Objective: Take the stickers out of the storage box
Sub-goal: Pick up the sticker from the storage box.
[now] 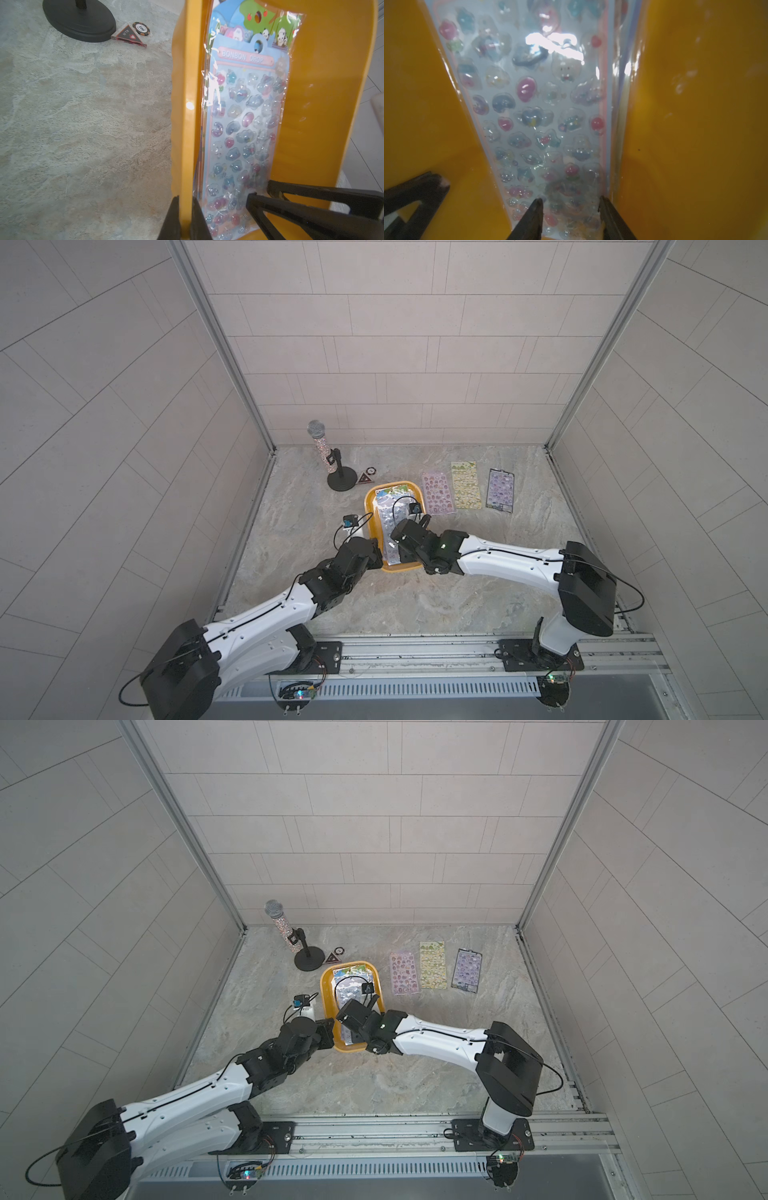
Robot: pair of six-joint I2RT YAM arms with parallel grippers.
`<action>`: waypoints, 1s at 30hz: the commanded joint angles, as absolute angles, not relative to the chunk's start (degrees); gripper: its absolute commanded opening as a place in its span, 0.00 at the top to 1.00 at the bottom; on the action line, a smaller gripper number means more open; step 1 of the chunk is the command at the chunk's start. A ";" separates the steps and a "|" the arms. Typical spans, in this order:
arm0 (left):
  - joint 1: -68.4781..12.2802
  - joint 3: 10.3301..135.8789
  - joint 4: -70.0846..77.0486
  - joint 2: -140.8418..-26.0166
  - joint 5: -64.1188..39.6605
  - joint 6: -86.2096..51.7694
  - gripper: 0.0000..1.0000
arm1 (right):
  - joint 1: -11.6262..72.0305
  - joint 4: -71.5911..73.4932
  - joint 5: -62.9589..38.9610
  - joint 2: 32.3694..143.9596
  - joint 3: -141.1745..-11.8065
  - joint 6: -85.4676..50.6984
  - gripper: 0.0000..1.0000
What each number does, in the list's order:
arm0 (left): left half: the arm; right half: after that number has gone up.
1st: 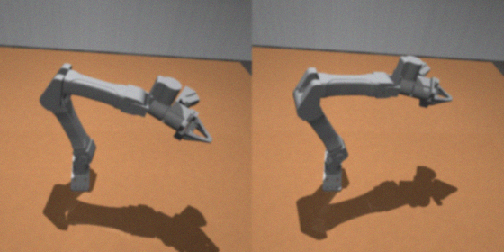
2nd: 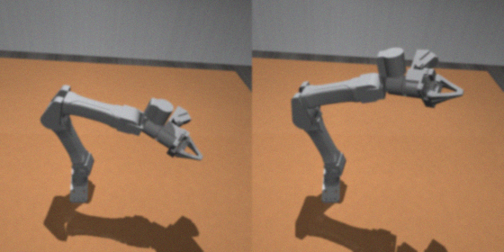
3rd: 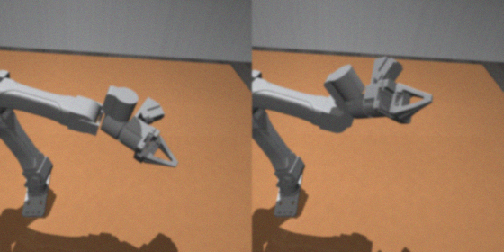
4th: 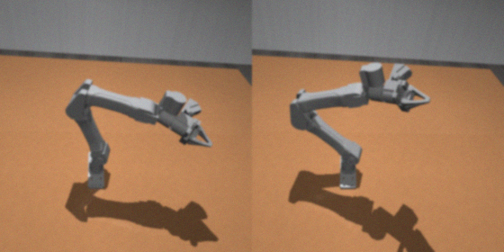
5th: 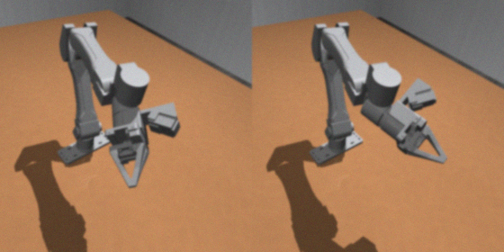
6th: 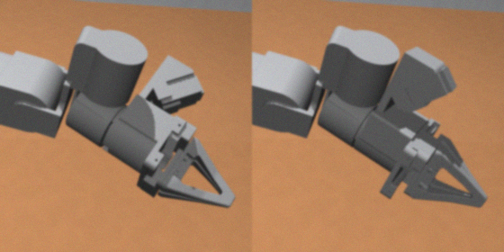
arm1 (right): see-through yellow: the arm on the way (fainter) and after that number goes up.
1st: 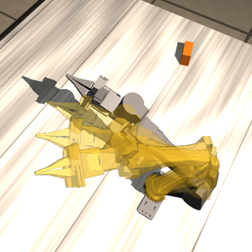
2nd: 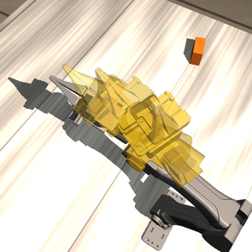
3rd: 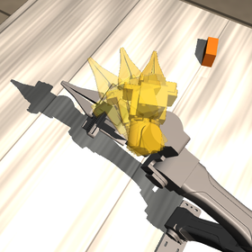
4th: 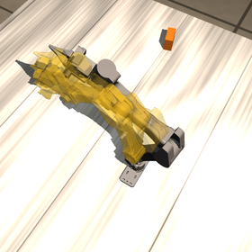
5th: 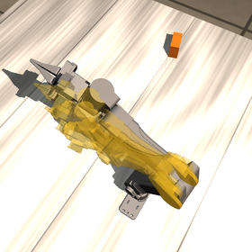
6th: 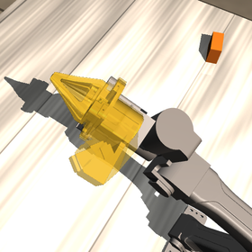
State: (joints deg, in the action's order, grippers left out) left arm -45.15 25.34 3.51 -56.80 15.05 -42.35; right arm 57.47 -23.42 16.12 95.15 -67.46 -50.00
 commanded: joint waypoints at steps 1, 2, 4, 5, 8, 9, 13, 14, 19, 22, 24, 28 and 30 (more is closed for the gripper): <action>-45.35 26.19 5.59 -56.33 16.22 -41.88 1.00 | 57.74 -24.12 17.51 94.24 -66.74 -51.03 0.52; -45.35 26.26 5.45 -56.34 16.27 -41.84 1.00 | 57.74 -23.83 17.45 93.98 -66.56 -51.05 0.52; -45.35 26.32 5.36 -56.47 16.26 -41.84 1.00 | 57.74 -23.30 17.38 93.37 -66.24 -50.82 0.52; -45.35 26.37 5.33 -56.55 16.22 -41.84 1.00 | 57.78 -23.04 17.60 93.04 -66.02 -50.81 0.52; -45.35 26.51 5.53 -56.72 15.70 -41.84 1.00 | 57.74 -22.85 18.51 93.05 -65.79 -50.80 0.52; -45.32 26.46 5.73 -56.77 15.49 -41.84 1.00 | 57.74 -22.94 18.86 93.31 -65.87 -50.72 0.52; -45.35 26.43 5.97 -56.69 15.36 -41.84 1.00 | 57.66 -23.12 19.27 94.69 -66.50 -51.03 0.52; -45.35 26.39 5.85 -56.58 15.38 -41.83 1.00 | 57.53 -23.03 18.80 95.10 -66.81 -50.85 0.52; -45.30 26.37 5.84 -56.62 15.45 -41.78 1.00 | 56.44 -22.41 13.48 96.72 -68.03 -49.80 0.54; -45.35 26.37 5.84 -56.62 15.53 -41.84 1.00 | 56.25 -19.65 10.16 96.01 -67.13 -48.33 0.55; -45.35 26.37 5.87 -56.69 15.51 -41.83 1.00 | 55.78 -17.00 6.25 95.46 -65.96 -47.48 0.57; -45.35 26.38 5.80 -56.69 15.60 -41.84 1.00 | 54.85 -13.82 1.51 93.54 -63.82 -46.68 0.61; -45.35 26.35 5.78 -56.69 15.70 -41.83 1.00 | 53.95 -11.47 -1.65 92.54 -62.03 -46.96 0.62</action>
State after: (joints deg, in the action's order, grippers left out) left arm -45.15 25.34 2.92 -57.01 15.22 -42.30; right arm 54.57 -14.81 3.81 95.15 -63.83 -47.83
